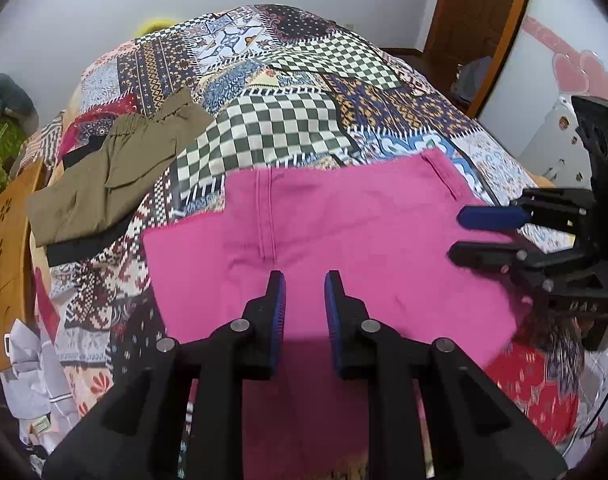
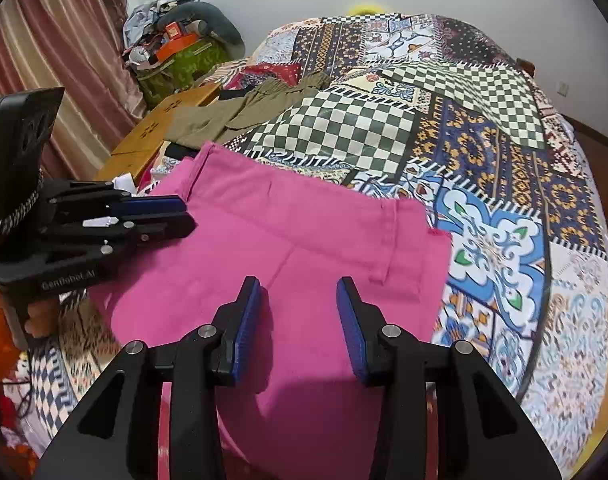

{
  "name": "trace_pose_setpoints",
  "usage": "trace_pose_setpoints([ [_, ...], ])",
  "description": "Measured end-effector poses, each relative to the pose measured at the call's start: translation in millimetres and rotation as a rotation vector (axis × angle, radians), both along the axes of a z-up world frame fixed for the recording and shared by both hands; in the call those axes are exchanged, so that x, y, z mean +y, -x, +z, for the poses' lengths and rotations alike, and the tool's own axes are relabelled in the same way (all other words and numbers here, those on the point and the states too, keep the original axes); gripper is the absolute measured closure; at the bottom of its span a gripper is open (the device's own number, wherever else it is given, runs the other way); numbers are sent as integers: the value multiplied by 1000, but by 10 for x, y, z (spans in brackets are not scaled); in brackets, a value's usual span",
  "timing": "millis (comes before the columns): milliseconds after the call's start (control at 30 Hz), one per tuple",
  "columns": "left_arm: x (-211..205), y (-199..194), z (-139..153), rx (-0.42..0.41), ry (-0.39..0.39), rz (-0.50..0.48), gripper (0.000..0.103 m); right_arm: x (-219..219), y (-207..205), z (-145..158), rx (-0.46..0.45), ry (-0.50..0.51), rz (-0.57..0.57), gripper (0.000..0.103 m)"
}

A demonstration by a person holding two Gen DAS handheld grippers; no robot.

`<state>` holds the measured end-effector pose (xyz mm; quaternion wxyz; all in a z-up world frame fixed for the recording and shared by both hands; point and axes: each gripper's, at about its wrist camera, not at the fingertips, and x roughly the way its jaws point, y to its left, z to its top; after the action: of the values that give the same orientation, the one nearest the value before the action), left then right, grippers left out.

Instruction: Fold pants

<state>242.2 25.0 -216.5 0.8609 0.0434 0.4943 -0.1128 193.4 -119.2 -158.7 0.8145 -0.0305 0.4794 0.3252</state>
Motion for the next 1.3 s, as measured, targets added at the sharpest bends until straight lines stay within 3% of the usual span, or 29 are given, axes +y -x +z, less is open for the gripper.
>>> trace_pose_setpoints([
  [100,6,164,11,-23,-39,1,79,-60,105,10,-15,30,-3,67],
  [167,35,248,5,-33,-75,20,67,-123,181,11,-24,47,-15,67],
  [233,116,302,-2,-34,-62,43,58,-197,220,17,-16,37,-31,67],
  [400,340,432,-41,-10,-30,99,49,-386,339,38,-11,22,-88,67],
  [600,513,608,-86,-4,-72,144,48,-548,429,47,5,4,-137,67],
  [900,919,649,-121,44,-126,265,49,-821,487,50,6,113,-197,67],
  [967,1010,618,-77,42,-113,292,49,-912,471,50,11,129,-218,67],
  [1067,1084,551,62,28,-64,318,47,-1003,426,116,4,115,-260,57],
  [1233,1009,392,294,-36,46,315,24,-966,315,252,-26,44,-284,40],
  [1300,944,303,326,-42,82,300,22,-904,265,272,-34,20,-281,35],
])
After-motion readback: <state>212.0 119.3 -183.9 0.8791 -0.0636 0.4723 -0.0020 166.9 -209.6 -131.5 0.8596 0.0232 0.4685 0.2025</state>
